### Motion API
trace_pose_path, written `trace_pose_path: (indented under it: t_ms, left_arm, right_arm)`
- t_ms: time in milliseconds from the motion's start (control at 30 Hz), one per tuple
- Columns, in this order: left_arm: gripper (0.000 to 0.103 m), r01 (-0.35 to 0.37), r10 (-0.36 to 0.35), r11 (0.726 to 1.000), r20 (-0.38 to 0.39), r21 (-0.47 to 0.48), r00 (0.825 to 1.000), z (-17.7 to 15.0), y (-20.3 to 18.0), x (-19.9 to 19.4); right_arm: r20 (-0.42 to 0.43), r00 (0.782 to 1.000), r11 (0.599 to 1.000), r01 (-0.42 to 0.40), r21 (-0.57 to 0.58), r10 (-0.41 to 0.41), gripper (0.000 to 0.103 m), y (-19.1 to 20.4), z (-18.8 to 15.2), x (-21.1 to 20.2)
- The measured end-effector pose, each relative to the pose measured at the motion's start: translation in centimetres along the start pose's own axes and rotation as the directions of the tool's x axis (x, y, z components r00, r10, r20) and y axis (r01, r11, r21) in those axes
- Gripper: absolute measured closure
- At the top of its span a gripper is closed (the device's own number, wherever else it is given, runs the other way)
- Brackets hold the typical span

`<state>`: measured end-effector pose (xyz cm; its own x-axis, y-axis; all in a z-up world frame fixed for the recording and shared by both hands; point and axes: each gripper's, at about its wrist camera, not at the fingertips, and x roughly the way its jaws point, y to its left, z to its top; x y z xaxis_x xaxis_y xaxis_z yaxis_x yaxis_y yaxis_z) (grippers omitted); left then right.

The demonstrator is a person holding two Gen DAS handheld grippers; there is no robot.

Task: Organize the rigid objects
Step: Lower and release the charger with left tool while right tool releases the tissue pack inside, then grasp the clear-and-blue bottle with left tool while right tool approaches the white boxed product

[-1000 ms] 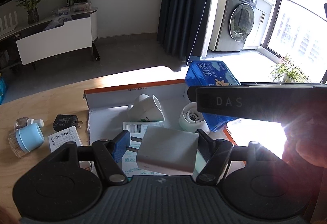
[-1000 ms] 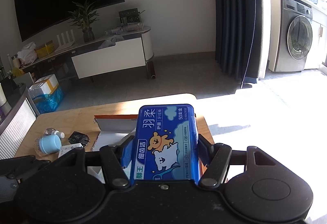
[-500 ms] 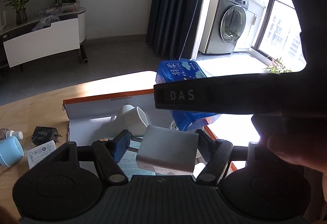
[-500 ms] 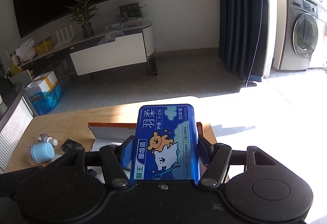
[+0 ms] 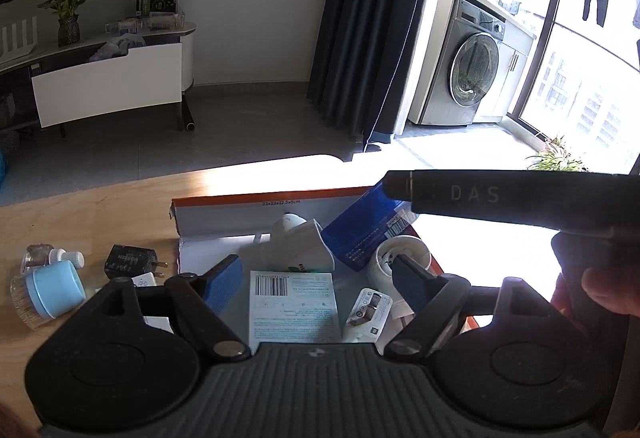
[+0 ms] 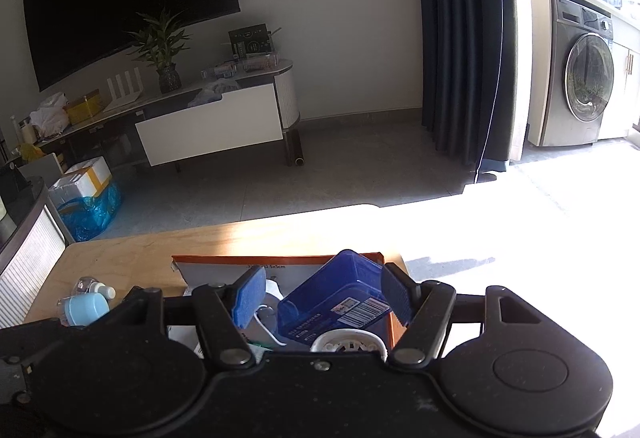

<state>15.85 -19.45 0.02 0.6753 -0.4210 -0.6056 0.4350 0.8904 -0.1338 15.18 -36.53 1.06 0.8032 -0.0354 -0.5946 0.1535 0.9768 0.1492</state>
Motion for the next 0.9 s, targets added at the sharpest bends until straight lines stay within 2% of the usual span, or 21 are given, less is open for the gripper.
trace_pose_path:
  t_ms: [233,433,700,900]
  left_arm:
    - [0.018,-0.081,0.082,0.995,0.014,-0.05,0.997,-0.5,2.7,-2.6]
    - [0.018,-0.137,0.14,0.985,0.013,-0.101,0.99,-1.3,5.3,-4.5]
    - [0.017,-0.207,0.212,0.969,0.021,-0.137,0.977,-2.6,8.8,-6.8]
    - [0.017,-0.259,0.263,0.948,-0.005,-0.182,0.965,-3.8,11.7,-7.5]
  right_arm:
    - [0.011,1.0,1.0,-0.023,-0.007,0.024,0.025,1.8,-0.5,-1.3]
    - [-0.012,0.998,0.997,-0.067,-0.03,0.067,0.024,4.3,-1.3,-1.1]
    - [-0.046,0.992,0.991,-0.117,-0.069,0.114,0.024,8.2,-2.4,-0.4]
    - [-0.068,0.986,0.982,-0.159,-0.097,0.153,0.023,10.3,-3.2,0.0]
